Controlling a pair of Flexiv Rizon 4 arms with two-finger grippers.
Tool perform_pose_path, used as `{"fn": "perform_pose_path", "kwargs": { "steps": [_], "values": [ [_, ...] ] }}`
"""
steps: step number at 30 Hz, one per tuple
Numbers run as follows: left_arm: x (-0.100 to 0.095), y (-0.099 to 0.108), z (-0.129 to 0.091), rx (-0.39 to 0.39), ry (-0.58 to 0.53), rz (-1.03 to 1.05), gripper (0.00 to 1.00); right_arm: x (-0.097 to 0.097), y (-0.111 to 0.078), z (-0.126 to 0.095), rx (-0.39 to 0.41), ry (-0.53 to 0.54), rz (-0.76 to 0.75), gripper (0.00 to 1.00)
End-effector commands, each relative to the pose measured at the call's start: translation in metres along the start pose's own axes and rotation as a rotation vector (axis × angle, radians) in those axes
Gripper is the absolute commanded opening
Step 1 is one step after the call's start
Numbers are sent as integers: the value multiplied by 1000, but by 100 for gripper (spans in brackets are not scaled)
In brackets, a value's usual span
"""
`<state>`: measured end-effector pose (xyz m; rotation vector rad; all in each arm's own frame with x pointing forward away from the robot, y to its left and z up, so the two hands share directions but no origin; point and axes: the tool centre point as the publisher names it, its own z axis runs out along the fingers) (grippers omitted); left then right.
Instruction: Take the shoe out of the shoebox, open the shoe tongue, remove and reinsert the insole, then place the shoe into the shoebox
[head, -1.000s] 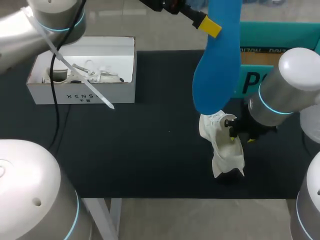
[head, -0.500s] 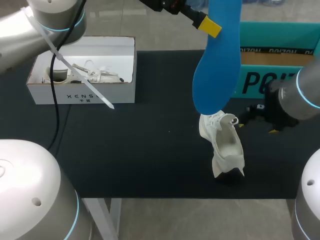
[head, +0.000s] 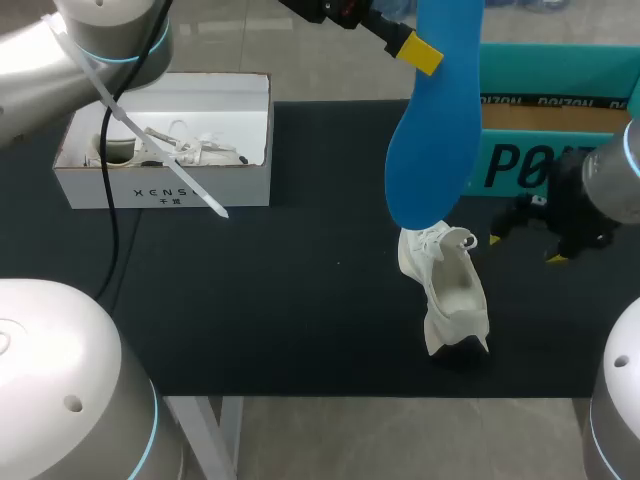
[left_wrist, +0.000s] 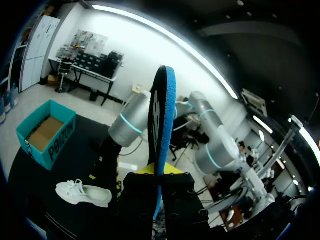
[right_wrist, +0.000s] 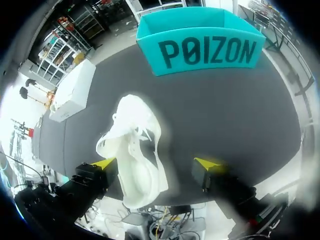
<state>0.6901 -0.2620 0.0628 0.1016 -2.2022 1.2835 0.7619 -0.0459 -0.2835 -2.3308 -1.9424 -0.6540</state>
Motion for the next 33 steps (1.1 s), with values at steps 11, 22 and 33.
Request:
{"fn": "perform_pose_path", "kwargs": {
  "steps": [11, 22, 33],
  "values": [
    [0, 0, 0, -1, -1, 0, 0, 4, 4, 0, 858, 897, 206, 100],
    [0, 0, 0, -1, -1, 0, 0, 10, 6, -22, 897, 1024, 217, 100],
    [0, 0, 0, -1, -1, 0, 0, 31, -4, -44, 794, 1000, 188, 100]
  ]
}}
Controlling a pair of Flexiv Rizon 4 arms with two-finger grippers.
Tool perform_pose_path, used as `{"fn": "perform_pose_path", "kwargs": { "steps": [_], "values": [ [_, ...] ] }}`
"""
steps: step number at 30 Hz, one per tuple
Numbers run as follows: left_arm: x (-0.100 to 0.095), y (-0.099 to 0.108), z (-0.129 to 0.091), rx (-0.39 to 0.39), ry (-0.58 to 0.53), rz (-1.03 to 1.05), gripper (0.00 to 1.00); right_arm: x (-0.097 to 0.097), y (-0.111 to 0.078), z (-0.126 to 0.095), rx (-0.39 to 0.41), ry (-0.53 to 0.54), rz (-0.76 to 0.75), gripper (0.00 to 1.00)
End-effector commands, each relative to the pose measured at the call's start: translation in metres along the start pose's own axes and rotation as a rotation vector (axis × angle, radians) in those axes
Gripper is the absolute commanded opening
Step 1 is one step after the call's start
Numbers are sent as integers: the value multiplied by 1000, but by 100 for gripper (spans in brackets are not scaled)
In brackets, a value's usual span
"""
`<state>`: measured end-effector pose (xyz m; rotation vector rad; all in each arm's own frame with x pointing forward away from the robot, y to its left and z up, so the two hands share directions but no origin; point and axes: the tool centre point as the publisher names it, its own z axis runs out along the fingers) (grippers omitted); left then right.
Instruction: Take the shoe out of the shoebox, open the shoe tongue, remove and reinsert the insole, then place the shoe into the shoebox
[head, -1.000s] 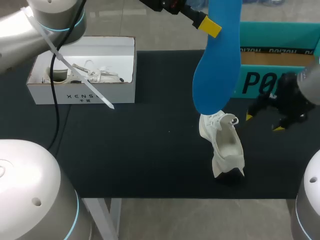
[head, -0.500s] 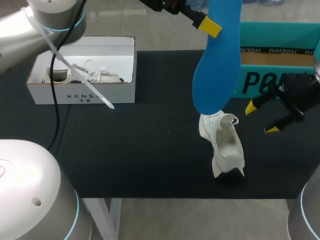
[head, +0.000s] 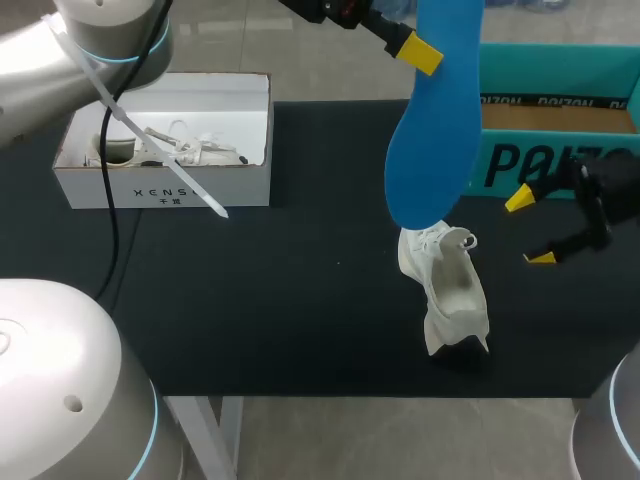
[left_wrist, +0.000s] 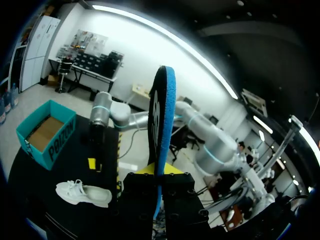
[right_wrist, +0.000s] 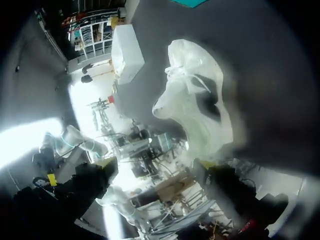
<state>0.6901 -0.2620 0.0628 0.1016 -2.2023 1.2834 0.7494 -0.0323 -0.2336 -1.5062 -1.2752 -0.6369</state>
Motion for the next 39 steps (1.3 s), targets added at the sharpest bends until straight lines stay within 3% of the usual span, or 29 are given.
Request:
{"fn": "perform_pose_path", "kwargs": {
  "steps": [1, 12, 19, 29, 35, 39],
  "values": [
    [0, 0, 0, -1, -1, 0, 0, 6, -4, 5, 154, 179, -30, 100],
    [0, 0, 0, -1, -1, 0, 0, 17, -23, 11, 94, 140, -50, 100],
    [0, 0, 0, -1, -1, 0, 0, 18, -28, 13, 86, 183, -32, 100],
    [0, 0, 0, -1, -1, 0, 0, 47, -14, 44, 78, 285, -111, 100],
    [0, 0, 0, -1, -1, 0, 0, 66, -1, 77, 65, 246, -121, 100],
    [0, 0, 0, -1, -1, 0, 0, 71, 12, 85, 49, 239, -119, 100]
  ]
}}
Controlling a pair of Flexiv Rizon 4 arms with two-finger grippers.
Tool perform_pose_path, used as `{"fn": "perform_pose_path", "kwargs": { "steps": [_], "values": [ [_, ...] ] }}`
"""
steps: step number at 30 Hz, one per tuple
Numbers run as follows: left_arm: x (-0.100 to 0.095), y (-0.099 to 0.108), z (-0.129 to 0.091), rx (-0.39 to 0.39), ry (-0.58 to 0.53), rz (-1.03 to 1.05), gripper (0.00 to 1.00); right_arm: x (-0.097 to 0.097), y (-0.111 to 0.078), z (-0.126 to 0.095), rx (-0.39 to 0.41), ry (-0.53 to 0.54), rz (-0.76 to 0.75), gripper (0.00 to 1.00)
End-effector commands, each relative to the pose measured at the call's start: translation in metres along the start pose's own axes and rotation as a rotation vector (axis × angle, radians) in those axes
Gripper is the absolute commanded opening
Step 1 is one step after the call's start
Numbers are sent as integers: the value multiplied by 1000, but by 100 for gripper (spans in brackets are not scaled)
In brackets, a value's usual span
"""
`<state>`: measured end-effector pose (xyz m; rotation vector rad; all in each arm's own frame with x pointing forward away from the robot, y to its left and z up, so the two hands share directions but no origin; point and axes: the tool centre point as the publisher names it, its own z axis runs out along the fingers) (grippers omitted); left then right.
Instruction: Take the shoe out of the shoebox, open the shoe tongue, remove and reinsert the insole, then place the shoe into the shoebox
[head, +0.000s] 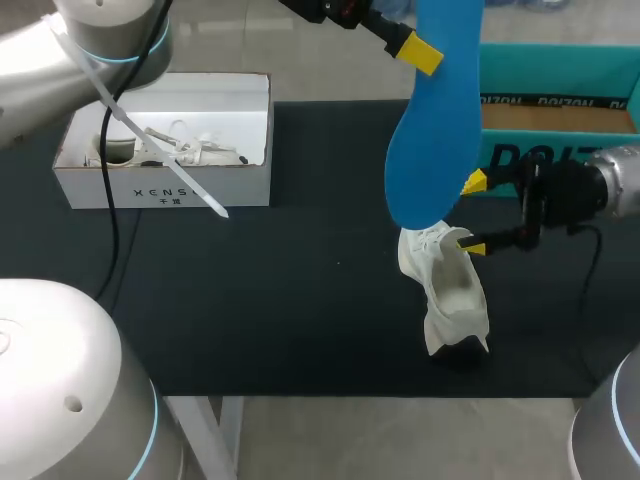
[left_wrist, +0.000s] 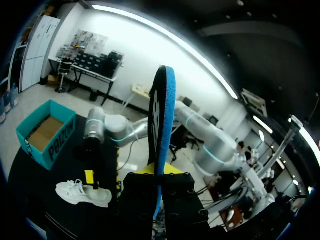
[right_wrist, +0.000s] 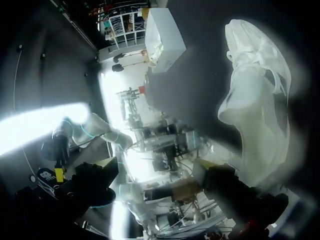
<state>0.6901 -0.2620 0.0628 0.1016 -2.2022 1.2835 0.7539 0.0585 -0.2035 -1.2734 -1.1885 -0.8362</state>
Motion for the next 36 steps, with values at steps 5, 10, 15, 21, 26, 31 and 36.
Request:
{"fn": "perform_pose_path", "kwargs": {
  "steps": [5, 10, 15, 21, 26, 31, 36],
  "values": [
    [0, 0, 0, -1, -1, 0, 0, 6, 22, 13, -22, 45, -39, 100],
    [0, 0, 0, -1, -1, 0, 0, 8, 28, 11, -39, 53, -47, 100],
    [0, 0, 0, -1, -1, 0, 0, 11, 33, 10, -49, 47, -45, 100],
    [0, 0, 0, -1, -1, 0, 0, 13, 32, 12, -71, 30, -68, 100],
    [0, 0, 0, -1, -1, 0, 0, 13, 32, 12, -71, 30, -68, 100],
    [0, 0, 0, -1, -1, 0, 0, 13, 32, 12, -71, 30, -68, 100],
    [0, 0, 0, -1, -1, 0, 0, 13, 32, 12, -71, 30, -68, 100]
  ]
}}
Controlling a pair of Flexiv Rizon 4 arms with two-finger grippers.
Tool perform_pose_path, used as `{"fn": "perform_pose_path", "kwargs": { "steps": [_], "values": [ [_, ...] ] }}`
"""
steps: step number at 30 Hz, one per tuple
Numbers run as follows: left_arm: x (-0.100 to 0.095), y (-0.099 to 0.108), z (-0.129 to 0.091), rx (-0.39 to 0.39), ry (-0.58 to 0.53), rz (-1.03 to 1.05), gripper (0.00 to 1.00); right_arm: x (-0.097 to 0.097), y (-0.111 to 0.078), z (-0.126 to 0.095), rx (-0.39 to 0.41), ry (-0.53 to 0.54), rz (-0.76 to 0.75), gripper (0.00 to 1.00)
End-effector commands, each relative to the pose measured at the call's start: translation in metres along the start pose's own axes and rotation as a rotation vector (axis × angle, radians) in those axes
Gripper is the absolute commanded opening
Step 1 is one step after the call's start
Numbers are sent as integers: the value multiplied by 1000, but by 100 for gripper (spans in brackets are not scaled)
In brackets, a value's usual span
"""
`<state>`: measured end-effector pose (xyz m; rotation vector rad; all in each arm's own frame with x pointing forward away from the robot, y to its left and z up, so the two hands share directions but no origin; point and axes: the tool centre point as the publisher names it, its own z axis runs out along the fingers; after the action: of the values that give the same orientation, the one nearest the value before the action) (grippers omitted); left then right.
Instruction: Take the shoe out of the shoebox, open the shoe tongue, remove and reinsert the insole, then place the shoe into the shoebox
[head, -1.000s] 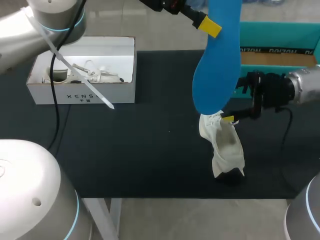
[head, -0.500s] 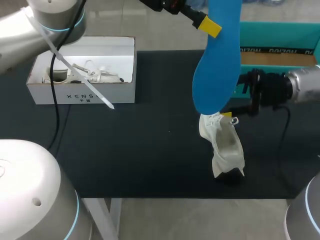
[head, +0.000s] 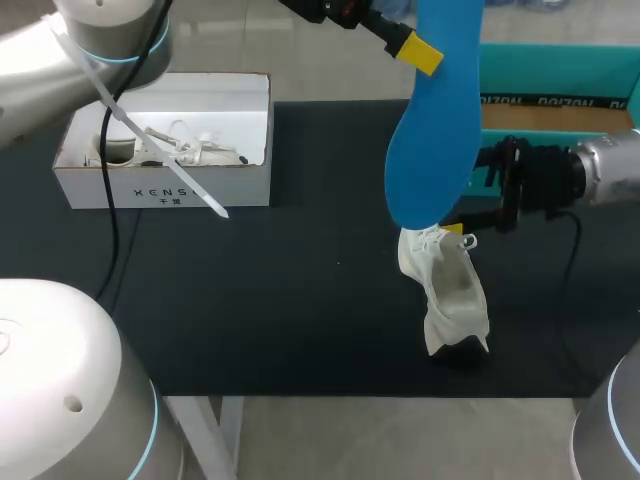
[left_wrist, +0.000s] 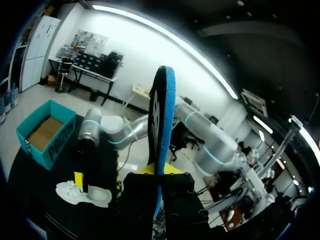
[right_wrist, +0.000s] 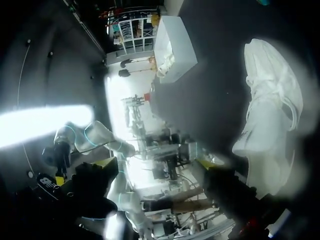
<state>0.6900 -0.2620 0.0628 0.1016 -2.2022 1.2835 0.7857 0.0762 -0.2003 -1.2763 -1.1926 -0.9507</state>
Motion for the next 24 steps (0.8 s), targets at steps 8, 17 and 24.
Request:
{"fn": "perform_pose_path", "kwargs": {
  "steps": [8, 17, 24],
  "values": [
    [0, 0, 0, -1, -1, 0, 0, 0, 0, 1, -3, -2, 0, 100],
    [0, 0, 0, -1, -1, 0, 0, 0, 0, 1, -3, -2, 0, 100],
    [14, 13, 17, -39, -112, 132, 0, 0, 0, 1, -3, -2, 0, 100]
  ]
}}
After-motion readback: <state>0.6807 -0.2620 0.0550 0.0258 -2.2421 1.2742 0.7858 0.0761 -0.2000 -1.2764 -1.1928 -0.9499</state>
